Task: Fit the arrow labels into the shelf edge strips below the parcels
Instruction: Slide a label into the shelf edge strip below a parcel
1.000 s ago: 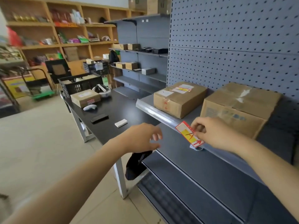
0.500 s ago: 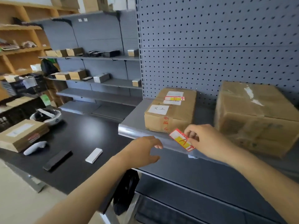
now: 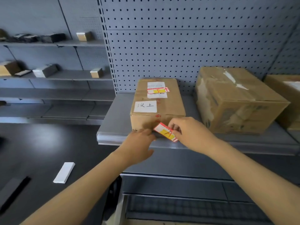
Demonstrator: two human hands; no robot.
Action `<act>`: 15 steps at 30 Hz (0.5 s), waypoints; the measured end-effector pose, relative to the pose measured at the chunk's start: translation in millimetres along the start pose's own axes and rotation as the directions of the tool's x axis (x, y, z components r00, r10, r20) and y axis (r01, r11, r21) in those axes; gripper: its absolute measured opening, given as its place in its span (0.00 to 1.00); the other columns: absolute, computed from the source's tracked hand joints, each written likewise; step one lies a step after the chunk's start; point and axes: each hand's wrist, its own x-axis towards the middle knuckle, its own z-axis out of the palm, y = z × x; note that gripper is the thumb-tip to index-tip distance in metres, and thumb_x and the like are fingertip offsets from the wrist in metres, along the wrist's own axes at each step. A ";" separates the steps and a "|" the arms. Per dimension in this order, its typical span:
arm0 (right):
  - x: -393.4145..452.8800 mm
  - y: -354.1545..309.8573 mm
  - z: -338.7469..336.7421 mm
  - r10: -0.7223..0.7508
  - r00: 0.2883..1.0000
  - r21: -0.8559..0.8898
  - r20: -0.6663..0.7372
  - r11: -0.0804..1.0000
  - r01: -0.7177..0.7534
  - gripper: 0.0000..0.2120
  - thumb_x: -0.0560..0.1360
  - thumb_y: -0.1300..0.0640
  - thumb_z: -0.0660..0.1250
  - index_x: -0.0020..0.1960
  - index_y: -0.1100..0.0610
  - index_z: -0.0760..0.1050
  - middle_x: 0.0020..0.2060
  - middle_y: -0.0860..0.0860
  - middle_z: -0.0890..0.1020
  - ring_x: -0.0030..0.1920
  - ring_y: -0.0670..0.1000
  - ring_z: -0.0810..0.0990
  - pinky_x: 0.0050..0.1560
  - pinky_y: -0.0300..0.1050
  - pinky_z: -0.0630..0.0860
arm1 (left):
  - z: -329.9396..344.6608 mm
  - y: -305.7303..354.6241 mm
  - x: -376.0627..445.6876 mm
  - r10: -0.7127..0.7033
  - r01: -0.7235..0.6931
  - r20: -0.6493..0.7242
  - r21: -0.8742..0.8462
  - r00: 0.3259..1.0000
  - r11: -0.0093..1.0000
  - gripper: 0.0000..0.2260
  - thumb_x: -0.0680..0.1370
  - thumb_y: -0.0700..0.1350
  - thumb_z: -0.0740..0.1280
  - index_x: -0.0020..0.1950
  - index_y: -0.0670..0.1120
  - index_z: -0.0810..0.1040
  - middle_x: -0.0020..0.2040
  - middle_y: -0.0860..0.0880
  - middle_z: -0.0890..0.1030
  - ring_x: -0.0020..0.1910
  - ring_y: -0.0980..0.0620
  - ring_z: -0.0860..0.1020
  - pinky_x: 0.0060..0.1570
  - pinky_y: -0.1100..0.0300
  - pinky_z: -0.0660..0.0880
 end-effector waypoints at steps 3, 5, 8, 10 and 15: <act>5.5 -2.5 2.1 0.003 1.000 -0.044 0.005 0.999 -0.002 0.06 0.75 0.58 0.64 0.49 0.49 0.77 0.45 0.48 0.82 0.43 0.52 0.79 0.43 0.53 0.79 | 2.2 1.2 2.3 -0.020 0.020 -0.034 0.002 0.999 1.000 0.18 0.77 0.50 0.64 0.67 0.52 0.73 0.64 0.51 0.77 0.61 0.49 0.76 0.62 0.54 0.73; 9.4 -3.4 2.9 0.000 1.000 -0.070 0.008 0.998 0.000 0.06 0.76 0.58 0.64 0.50 0.49 0.77 0.45 0.48 0.83 0.43 0.52 0.79 0.42 0.53 0.79 | 1.6 0.9 3.7 -0.043 0.043 -0.026 0.000 0.999 0.999 0.16 0.77 0.48 0.65 0.65 0.50 0.75 0.63 0.50 0.78 0.59 0.48 0.76 0.61 0.54 0.74; 12.9 -4.7 5.2 -0.018 1.000 -0.080 0.000 0.997 0.018 0.05 0.76 0.57 0.64 0.49 0.49 0.77 0.43 0.47 0.83 0.42 0.52 0.79 0.40 0.52 0.79 | 1.5 1.8 4.8 -0.063 0.064 0.013 -0.046 0.998 0.997 0.15 0.76 0.45 0.66 0.63 0.48 0.75 0.62 0.49 0.77 0.59 0.48 0.76 0.59 0.54 0.74; 15.4 -6.2 8.6 -0.032 0.999 -0.048 -0.018 0.998 0.032 0.05 0.76 0.57 0.64 0.49 0.49 0.77 0.43 0.46 0.83 0.42 0.51 0.80 0.40 0.51 0.79 | 3.5 4.2 2.4 -0.073 0.074 0.026 -0.068 0.997 0.995 0.14 0.77 0.43 0.66 0.62 0.47 0.76 0.63 0.48 0.76 0.59 0.47 0.76 0.58 0.55 0.74; 20.3 -10.6 25.6 -0.101 0.995 -0.069 0.021 0.992 0.102 0.07 0.76 0.58 0.63 0.50 0.50 0.78 0.44 0.47 0.82 0.41 0.51 0.79 0.36 0.46 0.75 | 8.8 8.4 -8.3 -0.036 0.037 0.022 -0.044 0.999 0.998 0.16 0.76 0.40 0.65 0.65 0.46 0.74 0.65 0.48 0.73 0.59 0.47 0.75 0.61 0.54 0.73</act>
